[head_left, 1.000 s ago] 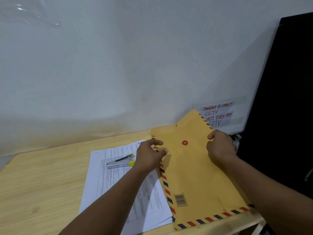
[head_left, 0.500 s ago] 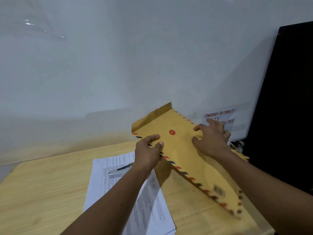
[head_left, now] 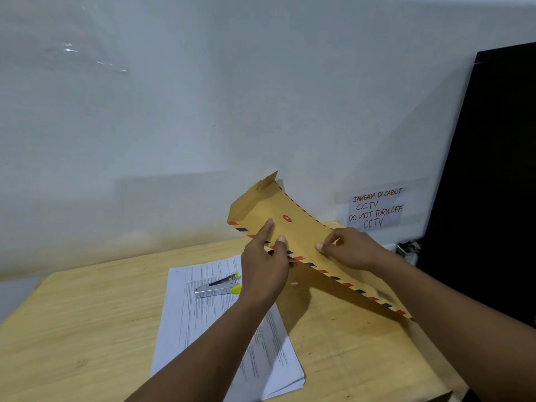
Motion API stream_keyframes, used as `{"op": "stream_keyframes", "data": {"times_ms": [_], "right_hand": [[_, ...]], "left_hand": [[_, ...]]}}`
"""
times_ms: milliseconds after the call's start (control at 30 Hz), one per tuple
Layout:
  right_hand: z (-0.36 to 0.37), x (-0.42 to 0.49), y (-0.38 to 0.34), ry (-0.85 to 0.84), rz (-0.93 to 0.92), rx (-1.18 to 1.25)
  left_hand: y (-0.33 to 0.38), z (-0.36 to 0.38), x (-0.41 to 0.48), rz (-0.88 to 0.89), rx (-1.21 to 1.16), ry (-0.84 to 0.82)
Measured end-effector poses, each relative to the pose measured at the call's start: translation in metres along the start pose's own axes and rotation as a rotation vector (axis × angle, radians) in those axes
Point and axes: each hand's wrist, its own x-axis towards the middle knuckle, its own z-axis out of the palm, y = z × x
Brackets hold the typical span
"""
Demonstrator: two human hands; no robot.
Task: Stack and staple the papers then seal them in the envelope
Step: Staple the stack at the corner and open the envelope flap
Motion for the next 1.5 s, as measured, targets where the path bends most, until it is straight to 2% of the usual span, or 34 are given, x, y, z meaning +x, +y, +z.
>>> {"op": "stream_keyframes", "data": {"times_ms": [100,267,333,400,500,567,633,733,800,833,900,1000,1133,1233,1333,1500], "right_hand": [[0.004,-0.012,-0.002,-0.030,0.012,-0.023],[0.031,-0.031,0.006,-0.156,0.063,-0.135],[0.040,-0.037,0.015,-0.154,0.065,-0.171],[0.042,-0.040,0.021,-0.120,0.058,-0.200],[0.038,-0.041,0.025,-0.134,0.063,-0.252],[0.034,-0.040,0.030,-0.154,0.063,-0.276],[0.031,-0.040,0.037,-0.166,0.048,-0.276],[0.026,-0.037,0.047,-0.198,0.029,-0.254],[0.022,-0.035,0.049,-0.219,0.017,-0.249],[0.020,-0.033,0.050,-0.226,0.020,-0.245],[0.018,-0.030,0.052,-0.224,0.034,-0.223],[0.020,-0.026,0.054,-0.212,0.047,-0.218],[0.028,-0.017,0.053,-0.125,0.057,-0.327],[0.030,-0.011,0.047,-0.093,0.039,-0.390],[0.031,-0.007,0.043,-0.135,-0.019,-0.344],[0.033,-0.006,0.043,-0.165,-0.090,-0.272]], "left_hand": [[-0.006,0.001,-0.021,-0.045,0.089,-0.045],[-0.012,-0.001,-0.057,-0.184,0.333,-0.226],[-0.012,-0.003,-0.064,-0.242,0.390,-0.301],[-0.003,-0.007,-0.065,-0.299,0.407,-0.460],[0.029,-0.016,-0.066,-0.425,0.340,-0.809],[0.055,-0.022,-0.063,-0.407,0.323,-0.923],[0.070,-0.025,-0.053,-0.371,0.263,-0.922],[0.070,-0.025,-0.035,-0.256,0.203,-0.707],[0.050,-0.023,-0.020,-0.037,0.493,-0.534],[0.038,-0.022,-0.014,0.051,0.703,-0.520],[0.014,-0.020,-0.007,0.068,1.044,-0.602],[-0.010,-0.015,-0.007,0.017,1.250,-0.702],[-0.018,-0.007,-0.012,0.124,1.247,-0.695],[-0.020,-0.002,-0.011,0.087,1.064,-0.720],[-0.027,0.004,-0.009,0.082,0.988,-0.734],[-0.037,0.004,-0.011,0.246,1.100,-0.581]]}}
